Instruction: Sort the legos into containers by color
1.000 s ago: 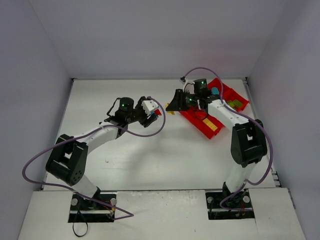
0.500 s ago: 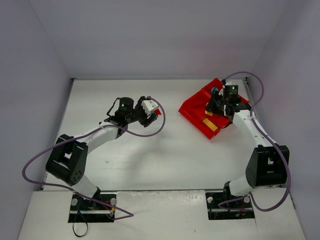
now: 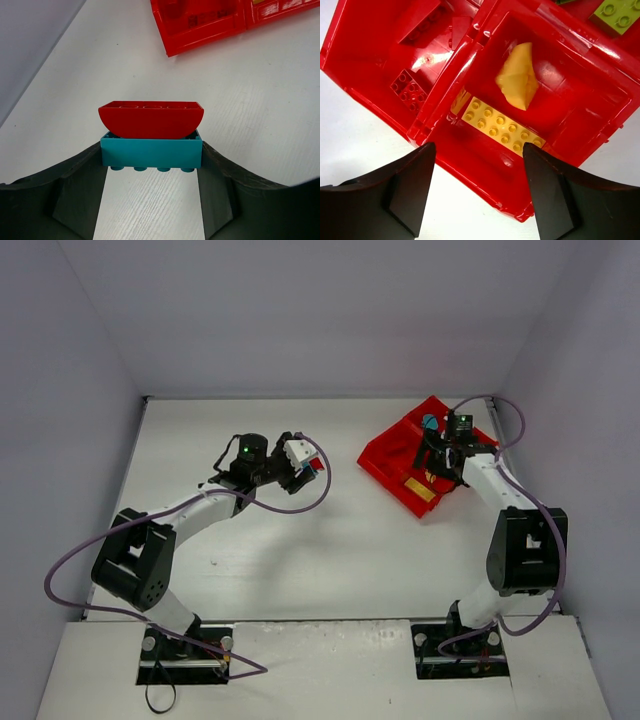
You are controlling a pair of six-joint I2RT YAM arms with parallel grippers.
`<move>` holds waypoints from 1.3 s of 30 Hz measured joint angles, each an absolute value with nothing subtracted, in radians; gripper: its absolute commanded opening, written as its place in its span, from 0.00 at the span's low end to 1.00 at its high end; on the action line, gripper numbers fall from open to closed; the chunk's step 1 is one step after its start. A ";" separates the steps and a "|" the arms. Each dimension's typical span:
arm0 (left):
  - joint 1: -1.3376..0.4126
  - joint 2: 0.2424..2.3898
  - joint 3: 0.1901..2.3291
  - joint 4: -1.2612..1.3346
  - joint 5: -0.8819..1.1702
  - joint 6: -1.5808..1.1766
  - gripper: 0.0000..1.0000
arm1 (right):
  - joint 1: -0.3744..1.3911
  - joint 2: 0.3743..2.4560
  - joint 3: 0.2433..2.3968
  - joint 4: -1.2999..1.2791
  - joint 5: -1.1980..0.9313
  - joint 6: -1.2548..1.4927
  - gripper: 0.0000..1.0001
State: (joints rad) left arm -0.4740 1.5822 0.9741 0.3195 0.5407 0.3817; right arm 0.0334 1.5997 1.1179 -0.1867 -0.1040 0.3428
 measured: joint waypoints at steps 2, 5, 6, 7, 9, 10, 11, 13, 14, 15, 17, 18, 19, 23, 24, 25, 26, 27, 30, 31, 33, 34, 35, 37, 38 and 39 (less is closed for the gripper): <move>-0.477 1.582 0.974 0.319 0.547 0.382 0.20 | 0.033 1.600 1.118 -0.187 -0.110 0.343 0.68; -0.484 1.582 0.974 0.319 0.556 0.382 0.20 | 0.033 1.595 1.118 -0.170 -0.182 0.336 0.68; -0.485 1.582 0.974 0.319 0.559 0.383 0.20 | 0.033 1.590 1.118 -0.158 -0.222 0.334 0.71; -0.486 1.582 0.974 0.319 0.562 0.384 0.20 | 0.034 1.583 1.118 -0.140 -0.269 0.333 0.73; -0.490 1.582 0.974 0.319 0.566 0.386 0.20 | 0.043 1.565 1.119 -0.105 -0.359 0.332 0.78; -0.492 1.582 0.974 0.319 0.569 0.387 0.20 | 0.053 1.559 1.124 -0.089 -0.412 0.329 0.79; -0.495 1.582 0.974 0.319 0.569 0.389 0.20 | 0.066 1.558 1.137 -0.078 -0.462 0.329 0.81; -0.500 1.582 0.974 0.319 0.570 0.392 0.20 | 0.105 1.560 1.167 -0.054 -0.549 0.328 0.82; -0.502 1.582 0.974 0.319 0.570 0.393 0.20 | 0.130 1.562 1.182 -0.043 -0.588 0.328 0.82; -0.504 1.582 0.974 0.319 0.570 0.394 0.20 | 0.157 1.565 1.196 -0.032 -0.619 0.328 0.83; -0.508 1.582 0.974 0.319 0.570 0.396 0.20 | 0.210 1.571 1.218 -0.002 -0.673 0.331 0.83; -0.511 1.581 0.974 0.319 0.570 0.398 0.20 | 0.234 1.576 1.224 0.011 -0.698 0.334 0.83; -0.514 1.580 0.974 0.319 0.570 0.399 0.20 | 0.258 1.583 1.229 0.028 -0.726 0.342 0.83; -0.527 1.566 0.974 0.319 0.570 0.405 0.20 | 0.295 1.628 1.231 0.094 -0.810 0.387 0.83; -0.530 1.560 0.974 0.319 0.570 0.406 0.20 | 0.296 1.642 1.232 0.102 -0.822 0.395 0.83; -0.531 1.554 0.974 0.319 0.570 0.408 0.20 | 0.297 1.655 1.233 0.107 -0.829 0.403 0.83; -0.532 1.549 0.974 0.319 0.570 0.408 0.20 | 0.302 1.668 1.234 0.112 -0.837 0.410 0.83; -0.535 1.544 0.974 0.319 0.570 0.408 0.20 | 0.304 1.680 1.236 0.114 -0.844 0.417 0.83; -0.541 1.533 0.974 0.319 0.570 0.408 0.20 | 0.313 1.707 1.243 0.119 -0.858 0.428 0.82; -0.544 1.531 0.974 0.319 0.570 0.408 0.20 | 0.318 1.712 1.245 0.121 -0.862 0.431 0.81; -0.545 1.530 0.975 0.319 0.570 0.408 0.20 | 0.330 1.717 1.248 0.125 -0.867 0.434 0.80; -0.549 1.530 0.975 0.319 0.570 0.408 0.20 | 0.336 1.717 1.250 0.126 -0.873 0.436 0.79; -0.550 1.530 0.975 0.319 0.570 0.408 0.20 | 0.341 1.716 1.253 0.129 -0.876 0.439 0.77; -0.553 1.530 0.977 0.319 0.571 0.408 0.20 | 0.350 1.717 1.258 0.133 -0.883 0.442 0.74; -0.554 1.530 0.978 0.319 0.571 0.408 0.20 | 0.354 1.717 1.261 0.136 -0.888 0.442 0.73; -0.556 1.530 0.978 0.320 0.571 0.408 0.20 | 0.357 1.717 1.262 0.140 -0.891 0.444 0.72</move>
State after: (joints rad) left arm -0.5556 1.5299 0.9783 0.3199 0.5709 0.4084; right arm 0.3569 1.7168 1.2617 0.1398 -0.8913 0.4438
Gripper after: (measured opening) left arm 0.587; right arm 0.743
